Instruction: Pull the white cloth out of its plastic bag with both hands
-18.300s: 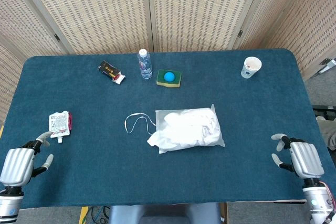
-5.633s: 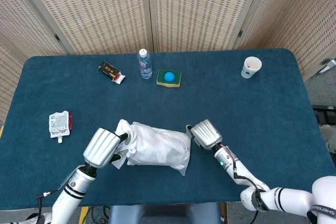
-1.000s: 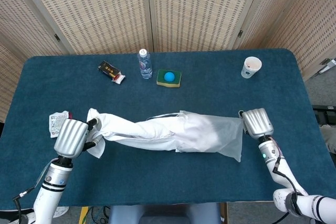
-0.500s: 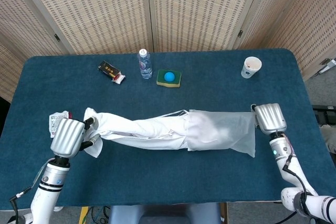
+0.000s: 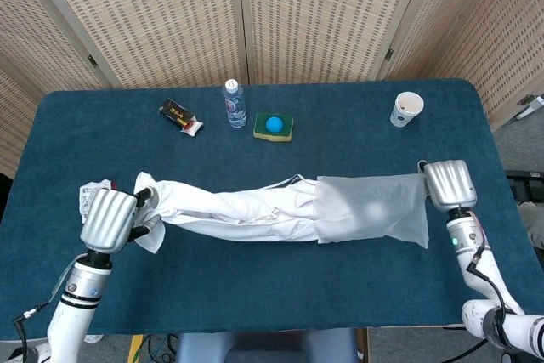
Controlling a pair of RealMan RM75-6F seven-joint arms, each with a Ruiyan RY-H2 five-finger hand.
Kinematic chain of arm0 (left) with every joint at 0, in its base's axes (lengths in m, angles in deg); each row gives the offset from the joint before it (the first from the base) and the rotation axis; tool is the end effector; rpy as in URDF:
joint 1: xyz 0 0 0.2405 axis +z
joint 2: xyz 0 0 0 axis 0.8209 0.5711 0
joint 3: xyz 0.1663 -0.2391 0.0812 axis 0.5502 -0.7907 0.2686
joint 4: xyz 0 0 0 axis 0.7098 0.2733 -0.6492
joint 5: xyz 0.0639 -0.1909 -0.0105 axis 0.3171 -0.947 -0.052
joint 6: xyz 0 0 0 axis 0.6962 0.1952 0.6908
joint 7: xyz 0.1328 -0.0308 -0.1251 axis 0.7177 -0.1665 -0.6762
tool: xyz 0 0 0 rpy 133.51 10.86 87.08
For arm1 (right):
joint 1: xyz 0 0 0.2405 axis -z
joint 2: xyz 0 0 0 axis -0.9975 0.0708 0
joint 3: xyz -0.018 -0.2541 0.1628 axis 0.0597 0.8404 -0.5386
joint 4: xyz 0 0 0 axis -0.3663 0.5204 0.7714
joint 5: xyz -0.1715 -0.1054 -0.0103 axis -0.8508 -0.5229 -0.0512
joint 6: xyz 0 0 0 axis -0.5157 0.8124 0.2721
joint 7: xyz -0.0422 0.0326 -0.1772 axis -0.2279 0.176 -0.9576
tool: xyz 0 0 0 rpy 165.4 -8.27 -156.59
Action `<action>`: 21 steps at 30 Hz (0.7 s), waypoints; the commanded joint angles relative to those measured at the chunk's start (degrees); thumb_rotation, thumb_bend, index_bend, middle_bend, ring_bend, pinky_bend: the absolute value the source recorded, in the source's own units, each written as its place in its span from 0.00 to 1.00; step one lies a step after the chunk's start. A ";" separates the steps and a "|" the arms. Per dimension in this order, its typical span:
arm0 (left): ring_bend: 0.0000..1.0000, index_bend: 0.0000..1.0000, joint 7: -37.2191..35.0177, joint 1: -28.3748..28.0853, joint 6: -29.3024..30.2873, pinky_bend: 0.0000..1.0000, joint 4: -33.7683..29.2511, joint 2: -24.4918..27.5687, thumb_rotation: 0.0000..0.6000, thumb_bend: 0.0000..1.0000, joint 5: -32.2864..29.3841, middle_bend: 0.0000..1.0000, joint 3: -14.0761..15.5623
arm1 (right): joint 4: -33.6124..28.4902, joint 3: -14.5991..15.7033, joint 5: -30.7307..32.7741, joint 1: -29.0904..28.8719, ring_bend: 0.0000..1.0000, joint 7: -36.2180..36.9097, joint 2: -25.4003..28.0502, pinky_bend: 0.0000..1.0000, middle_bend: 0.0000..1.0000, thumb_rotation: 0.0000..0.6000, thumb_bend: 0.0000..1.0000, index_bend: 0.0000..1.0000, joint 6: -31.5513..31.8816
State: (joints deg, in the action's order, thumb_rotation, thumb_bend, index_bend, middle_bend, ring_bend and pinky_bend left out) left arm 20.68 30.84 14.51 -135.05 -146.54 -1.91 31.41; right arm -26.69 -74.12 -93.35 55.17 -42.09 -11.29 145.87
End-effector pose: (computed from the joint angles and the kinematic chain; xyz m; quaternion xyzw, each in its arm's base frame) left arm -0.1728 0.3202 0.1343 -0.6509 -0.2809 -0.4903 0.5071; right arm -0.3038 -0.3897 0.1434 0.6852 -0.2999 0.2291 0.6230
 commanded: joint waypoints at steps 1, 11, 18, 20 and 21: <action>1.00 0.77 -0.14 -0.04 0.09 1.00 -0.34 0.30 1.00 0.58 -0.35 1.00 -0.30 | -0.42 -0.48 -0.01 0.10 1.00 0.15 0.76 1.00 1.00 1.00 0.54 0.55 0.48; 1.00 0.76 0.05 -0.39 0.04 1.00 -0.28 -0.28 1.00 0.58 -0.20 1.00 -0.23 | -0.58 -1.29 -0.27 0.73 1.00 0.94 1.43 1.00 1.00 1.00 0.54 0.55 1.98; 1.00 0.74 0.44 -0.58 0.19 1.00 -0.22 -0.44 1.00 0.58 0.00 1.00 -0.29 | 0.33 -1.68 -0.26 0.56 1.00 0.66 -0.20 1.00 1.00 1.00 0.53 0.45 2.57; 1.00 0.74 0.41 -0.40 0.49 1.00 -0.31 -0.19 1.00 0.58 -0.13 1.00 -0.38 | 0.62 -2.00 -0.23 0.57 1.00 0.45 -0.52 1.00 1.00 1.00 0.53 0.44 3.18; 1.00 0.74 0.36 -0.32 0.61 1.00 -0.39 -0.04 1.00 0.58 -0.24 1.00 -0.45 | 0.72 -2.16 -0.15 0.61 1.00 0.45 -0.56 1.00 1.00 1.00 0.53 0.43 3.39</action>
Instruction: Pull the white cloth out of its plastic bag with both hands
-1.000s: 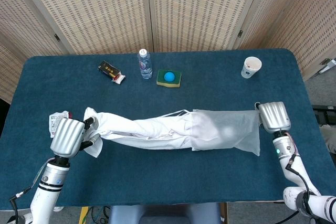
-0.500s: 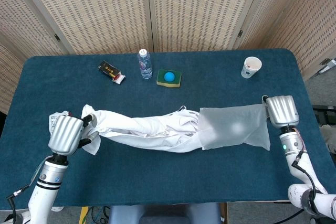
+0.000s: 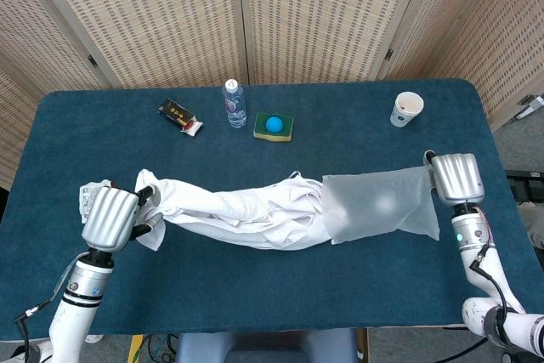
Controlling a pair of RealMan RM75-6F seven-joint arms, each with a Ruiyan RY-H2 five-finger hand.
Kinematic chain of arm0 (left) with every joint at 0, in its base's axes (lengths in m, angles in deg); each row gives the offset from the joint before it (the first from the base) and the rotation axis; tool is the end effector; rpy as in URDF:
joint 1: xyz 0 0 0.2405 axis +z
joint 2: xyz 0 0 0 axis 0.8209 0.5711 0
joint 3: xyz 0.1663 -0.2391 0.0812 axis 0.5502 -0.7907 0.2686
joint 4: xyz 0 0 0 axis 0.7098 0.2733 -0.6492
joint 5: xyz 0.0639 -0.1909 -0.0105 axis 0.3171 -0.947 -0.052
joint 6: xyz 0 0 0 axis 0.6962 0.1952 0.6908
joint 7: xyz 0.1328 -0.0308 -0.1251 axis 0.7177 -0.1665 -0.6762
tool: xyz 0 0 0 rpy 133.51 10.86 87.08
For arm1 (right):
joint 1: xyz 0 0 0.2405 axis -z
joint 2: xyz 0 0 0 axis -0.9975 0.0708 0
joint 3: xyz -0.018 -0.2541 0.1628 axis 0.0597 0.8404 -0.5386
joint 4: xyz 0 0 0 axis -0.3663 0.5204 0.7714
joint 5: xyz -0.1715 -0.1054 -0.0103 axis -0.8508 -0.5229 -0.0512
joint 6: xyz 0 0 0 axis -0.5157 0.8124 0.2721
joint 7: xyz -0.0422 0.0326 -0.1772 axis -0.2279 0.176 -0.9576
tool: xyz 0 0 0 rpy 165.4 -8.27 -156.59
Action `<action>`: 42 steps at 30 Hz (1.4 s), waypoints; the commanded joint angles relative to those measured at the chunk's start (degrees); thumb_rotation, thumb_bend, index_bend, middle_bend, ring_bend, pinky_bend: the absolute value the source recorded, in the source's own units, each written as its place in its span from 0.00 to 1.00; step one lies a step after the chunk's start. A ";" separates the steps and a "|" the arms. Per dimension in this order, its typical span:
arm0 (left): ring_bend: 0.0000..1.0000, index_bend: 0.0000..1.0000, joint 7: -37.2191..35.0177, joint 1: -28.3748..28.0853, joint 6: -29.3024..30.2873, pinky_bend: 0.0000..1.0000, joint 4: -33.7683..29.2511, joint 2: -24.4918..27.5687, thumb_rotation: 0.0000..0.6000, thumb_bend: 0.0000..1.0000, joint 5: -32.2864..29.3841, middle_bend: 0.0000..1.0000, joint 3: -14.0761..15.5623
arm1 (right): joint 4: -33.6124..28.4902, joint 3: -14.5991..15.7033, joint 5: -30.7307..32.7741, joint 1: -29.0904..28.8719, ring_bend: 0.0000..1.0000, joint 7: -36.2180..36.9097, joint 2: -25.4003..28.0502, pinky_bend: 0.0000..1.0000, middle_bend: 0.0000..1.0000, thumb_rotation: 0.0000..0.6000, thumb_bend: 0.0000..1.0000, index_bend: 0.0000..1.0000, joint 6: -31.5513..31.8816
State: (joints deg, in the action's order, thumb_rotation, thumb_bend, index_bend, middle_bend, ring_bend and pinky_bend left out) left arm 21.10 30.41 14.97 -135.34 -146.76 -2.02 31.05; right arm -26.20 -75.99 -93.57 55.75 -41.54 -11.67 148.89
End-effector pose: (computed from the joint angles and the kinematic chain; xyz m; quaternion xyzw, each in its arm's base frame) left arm -0.1686 0.3218 0.1359 -0.6474 -0.2772 -0.4960 0.5079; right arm -0.3000 -0.3940 0.1568 0.6603 -0.2916 0.2528 0.6442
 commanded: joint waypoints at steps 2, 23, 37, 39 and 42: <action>1.00 0.74 -0.20 0.29 0.38 1.00 -0.29 0.51 1.00 0.58 -0.36 1.00 -0.21 | 0.39 -0.58 0.20 0.20 1.00 -0.09 -0.10 1.00 1.00 1.00 0.53 0.43 0.88; 0.99 0.49 -1.71 0.59 0.45 1.00 -0.60 1.23 1.00 0.58 0.03 1.00 0.19 | -0.23 -1.01 0.83 1.17 1.00 2.44 -0.72 1.00 1.00 1.00 0.45 0.42 0.13; 0.71 0.00 -2.13 0.28 -3.34 0.98 -4.46 6.64 1.00 0.01 -1.69 0.78 1.06 | -2.27 -1.84 -2.59 1.73 0.78 8.31 -0.16 0.87 0.75 1.00 0.12 0.28 0.33; 0.64 0.00 -1.89 0.43 -2.95 0.94 -4.47 6.75 1.00 0.01 -1.40 0.63 1.12 | -2.87 -1.97 -2.99 1.80 0.73 9.08 -0.08 0.84 0.68 1.00 0.11 0.28 0.39; 0.56 0.00 -1.00 0.66 -2.42 0.87 -4.98 7.39 1.00 0.01 -1.65 0.43 0.98 | -4.22 -2.12 -3.84 2.03 0.64 10.57 0.14 0.80 0.58 1.00 0.09 0.28 0.58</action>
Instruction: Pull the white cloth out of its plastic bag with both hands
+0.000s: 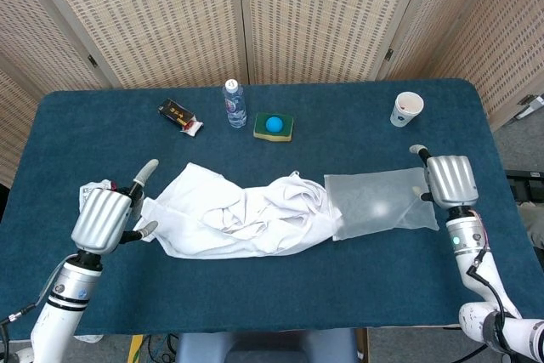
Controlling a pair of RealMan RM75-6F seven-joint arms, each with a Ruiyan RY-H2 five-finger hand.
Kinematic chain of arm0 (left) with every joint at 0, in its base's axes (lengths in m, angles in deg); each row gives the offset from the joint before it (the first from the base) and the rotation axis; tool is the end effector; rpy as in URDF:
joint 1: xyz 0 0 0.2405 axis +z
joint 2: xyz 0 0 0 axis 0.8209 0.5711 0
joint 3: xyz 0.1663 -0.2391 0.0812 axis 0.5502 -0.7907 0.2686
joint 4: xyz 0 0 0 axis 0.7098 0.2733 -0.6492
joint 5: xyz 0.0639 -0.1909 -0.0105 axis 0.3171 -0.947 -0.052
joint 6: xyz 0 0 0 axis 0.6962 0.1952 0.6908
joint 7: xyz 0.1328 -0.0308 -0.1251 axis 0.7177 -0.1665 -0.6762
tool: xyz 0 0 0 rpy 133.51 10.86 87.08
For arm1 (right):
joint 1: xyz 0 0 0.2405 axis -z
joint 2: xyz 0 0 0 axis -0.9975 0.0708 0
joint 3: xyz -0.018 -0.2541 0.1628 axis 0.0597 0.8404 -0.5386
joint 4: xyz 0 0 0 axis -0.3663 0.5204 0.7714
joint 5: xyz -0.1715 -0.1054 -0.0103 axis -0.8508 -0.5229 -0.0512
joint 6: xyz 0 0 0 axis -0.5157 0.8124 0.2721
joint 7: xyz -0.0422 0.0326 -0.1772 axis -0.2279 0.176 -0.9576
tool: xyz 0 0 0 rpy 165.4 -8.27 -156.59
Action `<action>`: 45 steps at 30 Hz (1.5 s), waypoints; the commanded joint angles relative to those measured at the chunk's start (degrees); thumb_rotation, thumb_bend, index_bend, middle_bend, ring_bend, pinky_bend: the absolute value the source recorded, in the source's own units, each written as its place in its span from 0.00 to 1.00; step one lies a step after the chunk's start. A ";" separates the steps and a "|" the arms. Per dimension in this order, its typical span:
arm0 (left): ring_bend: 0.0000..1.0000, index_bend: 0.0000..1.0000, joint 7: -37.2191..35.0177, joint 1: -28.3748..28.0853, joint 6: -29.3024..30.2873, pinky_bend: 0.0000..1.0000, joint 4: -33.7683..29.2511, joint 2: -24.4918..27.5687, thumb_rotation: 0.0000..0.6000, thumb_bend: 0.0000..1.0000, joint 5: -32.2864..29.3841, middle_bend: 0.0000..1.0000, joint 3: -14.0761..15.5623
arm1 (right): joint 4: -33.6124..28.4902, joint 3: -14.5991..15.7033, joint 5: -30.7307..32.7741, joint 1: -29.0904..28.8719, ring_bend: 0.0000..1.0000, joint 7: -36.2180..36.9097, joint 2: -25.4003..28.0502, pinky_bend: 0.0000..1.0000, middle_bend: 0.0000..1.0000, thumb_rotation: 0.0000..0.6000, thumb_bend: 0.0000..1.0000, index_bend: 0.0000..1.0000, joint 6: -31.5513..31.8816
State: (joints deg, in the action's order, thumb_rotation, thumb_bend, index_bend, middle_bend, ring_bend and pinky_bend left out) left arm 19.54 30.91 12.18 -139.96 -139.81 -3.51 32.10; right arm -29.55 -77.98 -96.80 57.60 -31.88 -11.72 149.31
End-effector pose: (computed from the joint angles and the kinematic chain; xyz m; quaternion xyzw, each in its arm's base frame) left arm -0.1715 0.3148 0.1561 -0.6678 -0.2913 -0.4694 0.4989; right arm -0.2846 -0.3851 0.1519 0.6362 -0.3477 0.3327 0.6030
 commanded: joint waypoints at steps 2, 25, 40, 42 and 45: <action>0.51 0.02 0.87 0.27 0.86 0.82 -0.55 0.75 1.00 0.01 -0.11 0.35 -0.31 | -1.74 -0.15 -1.19 0.32 0.58 1.70 0.50 0.78 0.53 1.00 0.08 0.28 0.18; 0.45 0.19 -10.96 11.60 9.17 0.72 1.15 16.21 1.00 0.01 2.36 0.31 3.53 | -12.19 4.46 -10.00 11.14 0.41 14.59 11.87 0.55 0.40 1.00 0.07 0.28 7.18; 0.45 0.21 -16.76 16.28 12.72 0.72 5.24 18.26 1.00 0.01 6.25 0.31 5.97 | -12.53 8.39 -12.20 17.82 0.41 19.81 13.62 0.53 0.40 1.00 0.07 0.28 9.58; 0.45 0.21 -16.51 16.21 12.29 0.72 5.53 17.93 1.00 0.01 6.29 0.31 6.03 | -12.30 8.40 -12.02 17.81 0.41 19.72 13.49 0.53 0.40 1.00 0.07 0.28 9.06; 0.45 0.21 -15.09 16.02 11.31 0.72 6.02 17.29 1.00 0.01 6.65 0.31 6.37 | -12.16 8.23 -11.77 17.42 0.41 19.27 13.16 0.53 0.40 1.00 0.07 0.28 7.89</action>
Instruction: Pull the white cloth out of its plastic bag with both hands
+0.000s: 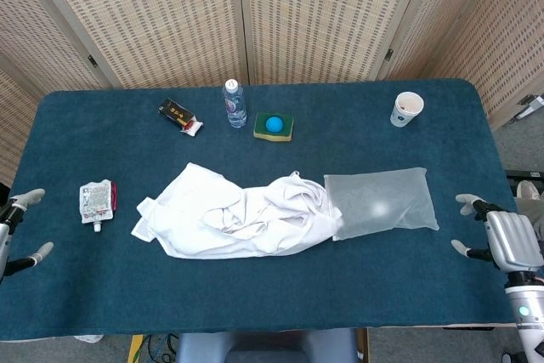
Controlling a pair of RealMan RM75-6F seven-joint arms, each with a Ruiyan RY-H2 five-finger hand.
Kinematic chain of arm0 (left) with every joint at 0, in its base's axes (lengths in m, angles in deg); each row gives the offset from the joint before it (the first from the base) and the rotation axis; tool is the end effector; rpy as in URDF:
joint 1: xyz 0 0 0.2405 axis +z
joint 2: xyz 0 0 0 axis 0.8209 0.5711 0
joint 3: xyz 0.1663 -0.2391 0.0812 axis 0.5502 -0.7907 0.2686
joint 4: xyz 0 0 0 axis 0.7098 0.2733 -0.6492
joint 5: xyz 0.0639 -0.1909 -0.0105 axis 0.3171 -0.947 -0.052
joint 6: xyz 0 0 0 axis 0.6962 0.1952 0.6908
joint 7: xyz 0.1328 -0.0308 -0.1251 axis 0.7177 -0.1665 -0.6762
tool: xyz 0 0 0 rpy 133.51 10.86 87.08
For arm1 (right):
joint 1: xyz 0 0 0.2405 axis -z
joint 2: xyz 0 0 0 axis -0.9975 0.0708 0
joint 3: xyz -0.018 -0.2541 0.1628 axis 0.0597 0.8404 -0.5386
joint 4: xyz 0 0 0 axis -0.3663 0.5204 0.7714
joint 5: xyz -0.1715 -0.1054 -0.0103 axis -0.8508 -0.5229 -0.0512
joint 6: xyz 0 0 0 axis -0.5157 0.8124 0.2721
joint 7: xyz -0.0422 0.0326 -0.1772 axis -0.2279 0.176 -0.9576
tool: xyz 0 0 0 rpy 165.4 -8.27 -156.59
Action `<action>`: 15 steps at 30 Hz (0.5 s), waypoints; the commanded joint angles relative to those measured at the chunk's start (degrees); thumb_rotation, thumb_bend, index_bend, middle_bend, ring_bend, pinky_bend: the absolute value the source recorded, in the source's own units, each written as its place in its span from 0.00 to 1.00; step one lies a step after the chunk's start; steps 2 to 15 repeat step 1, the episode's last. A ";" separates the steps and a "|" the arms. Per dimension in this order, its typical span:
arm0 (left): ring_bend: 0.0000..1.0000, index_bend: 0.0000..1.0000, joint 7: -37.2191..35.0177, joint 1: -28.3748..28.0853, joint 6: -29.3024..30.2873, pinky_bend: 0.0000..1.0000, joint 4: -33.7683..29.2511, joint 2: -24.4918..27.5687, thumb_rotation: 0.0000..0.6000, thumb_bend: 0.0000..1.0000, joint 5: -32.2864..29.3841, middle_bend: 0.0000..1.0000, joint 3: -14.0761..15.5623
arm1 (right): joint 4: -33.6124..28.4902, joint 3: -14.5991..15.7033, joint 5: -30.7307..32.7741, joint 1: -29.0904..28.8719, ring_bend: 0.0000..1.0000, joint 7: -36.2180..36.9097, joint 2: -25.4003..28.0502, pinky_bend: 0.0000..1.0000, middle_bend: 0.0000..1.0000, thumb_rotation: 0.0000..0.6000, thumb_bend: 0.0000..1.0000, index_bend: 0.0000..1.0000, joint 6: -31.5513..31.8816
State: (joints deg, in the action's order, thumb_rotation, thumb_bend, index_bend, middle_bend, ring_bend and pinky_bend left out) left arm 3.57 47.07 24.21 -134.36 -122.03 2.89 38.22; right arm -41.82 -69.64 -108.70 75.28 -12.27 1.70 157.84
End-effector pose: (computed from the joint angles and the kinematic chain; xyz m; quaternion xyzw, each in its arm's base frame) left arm -0.2697 0.2388 0.2701 -0.6200 -0.2911 -0.3993 0.6094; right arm -0.3334 -0.2533 0.2067 0.5753 -0.4579 0.3548 0.5775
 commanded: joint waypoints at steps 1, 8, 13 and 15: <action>0.45 0.21 1.12 -0.18 -0.90 0.72 0.54 -0.70 1.00 0.01 0.39 0.31 0.33 | 0.07 -0.18 0.05 -0.38 0.41 -0.59 -0.36 0.53 0.40 1.00 0.07 0.28 -0.80; 0.45 0.21 1.12 -0.18 -0.90 0.72 0.54 -0.70 1.00 0.01 0.39 0.31 0.33 | 0.07 -0.18 0.05 -0.38 0.41 -0.59 -0.36 0.53 0.40 1.00 0.07 0.28 -0.80; 0.45 0.21 1.12 -0.18 -0.90 0.72 0.54 -0.70 1.00 0.01 0.39 0.31 0.33 | 0.07 -0.18 0.05 -0.38 0.41 -0.59 -0.36 0.53 0.40 1.00 0.07 0.28 -0.80; 0.45 0.21 1.12 -0.18 -0.90 0.72 0.54 -0.70 1.00 0.01 0.39 0.31 0.33 | 0.07 -0.18 0.05 -0.38 0.41 -0.59 -0.36 0.53 0.40 1.00 0.07 0.28 -0.80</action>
